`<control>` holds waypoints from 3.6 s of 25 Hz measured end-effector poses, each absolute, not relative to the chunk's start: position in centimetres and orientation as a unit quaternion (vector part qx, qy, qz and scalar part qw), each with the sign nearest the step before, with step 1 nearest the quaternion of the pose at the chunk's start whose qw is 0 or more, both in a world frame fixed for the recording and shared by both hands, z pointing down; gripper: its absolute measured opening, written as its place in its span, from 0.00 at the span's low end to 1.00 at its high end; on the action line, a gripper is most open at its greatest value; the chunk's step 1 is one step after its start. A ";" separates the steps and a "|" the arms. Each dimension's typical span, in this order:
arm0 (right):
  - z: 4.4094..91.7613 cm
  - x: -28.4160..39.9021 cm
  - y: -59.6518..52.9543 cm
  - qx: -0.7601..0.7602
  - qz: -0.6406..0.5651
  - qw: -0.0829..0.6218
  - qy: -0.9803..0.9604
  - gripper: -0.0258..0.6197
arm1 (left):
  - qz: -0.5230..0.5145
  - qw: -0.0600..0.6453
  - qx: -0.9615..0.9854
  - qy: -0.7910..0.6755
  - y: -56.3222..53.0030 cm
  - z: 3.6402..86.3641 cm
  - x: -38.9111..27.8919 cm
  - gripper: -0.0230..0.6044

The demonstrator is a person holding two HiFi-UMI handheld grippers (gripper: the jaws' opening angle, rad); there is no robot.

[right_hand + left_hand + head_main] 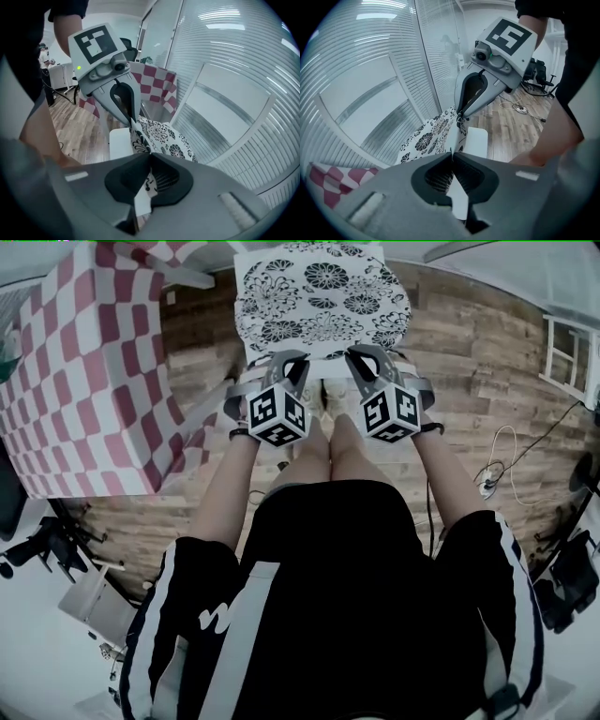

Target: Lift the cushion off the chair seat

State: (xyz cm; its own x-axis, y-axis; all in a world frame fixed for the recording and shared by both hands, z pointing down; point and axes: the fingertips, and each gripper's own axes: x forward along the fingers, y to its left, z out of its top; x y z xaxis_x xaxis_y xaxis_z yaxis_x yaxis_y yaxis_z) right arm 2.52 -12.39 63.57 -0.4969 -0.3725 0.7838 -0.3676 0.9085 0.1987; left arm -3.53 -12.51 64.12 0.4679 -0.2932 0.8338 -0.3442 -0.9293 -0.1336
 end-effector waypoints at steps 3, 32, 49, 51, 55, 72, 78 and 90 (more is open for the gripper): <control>62.7 2.5 -12.3 0.218 -0.005 0.452 -0.865 0.05 | 0.478 0.028 0.858 -0.187 -12.4 63.2 -3.5 0.06; 54.8 1.9 -10.0 0.217 -0.011 0.427 -0.878 0.05 | 0.456 0.011 0.863 -0.215 -11.5 55.3 -4.1 0.06; 50.1 1.9 -11.2 0.237 -0.018 0.397 -0.887 0.05 | 0.423 -0.014 0.877 -0.229 -12.5 50.5 -4.2 0.06; 49.1 2.0 -11.7 0.243 -0.030 0.389 -0.888 0.05 | 0.417 -0.016 0.878 -0.236 -12.9 49.7 -4.2 0.06; 47.4 2.1 -12.4 0.253 -0.052 0.375 -0.890 0.05 | 0.406 -0.028 0.880 -0.245 -13.7 48.1 -4.2 0.06; 41.5 2.2 -14.9 0.264 -0.134 0.357 -0.886 0.05 | 0.387 -0.065 0.878 -0.274 -15.4 42.8 -4.1 0.06; 38.6 2.1 -16.1 0.277 -0.149 0.339 -0.886 0.05 | 0.368 -0.098 0.877 -0.295 -16.9 40.0 -4.1 0.06; 35.7 2.2 -18.2 0.298 -0.177 0.323 -0.880 0.06 | 0.357 -0.133 0.869 -0.316 -19.2 36.8 -4.1 0.06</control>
State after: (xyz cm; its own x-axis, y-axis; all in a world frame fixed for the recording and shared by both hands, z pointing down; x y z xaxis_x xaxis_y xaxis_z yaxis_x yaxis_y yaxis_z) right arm 2.18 -18.20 35.66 -0.6128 -0.6398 0.4638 -0.4109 0.7593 0.5046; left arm -4.11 -19.17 36.82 0.5444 -0.6444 0.5370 -0.4544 -0.7646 -0.4570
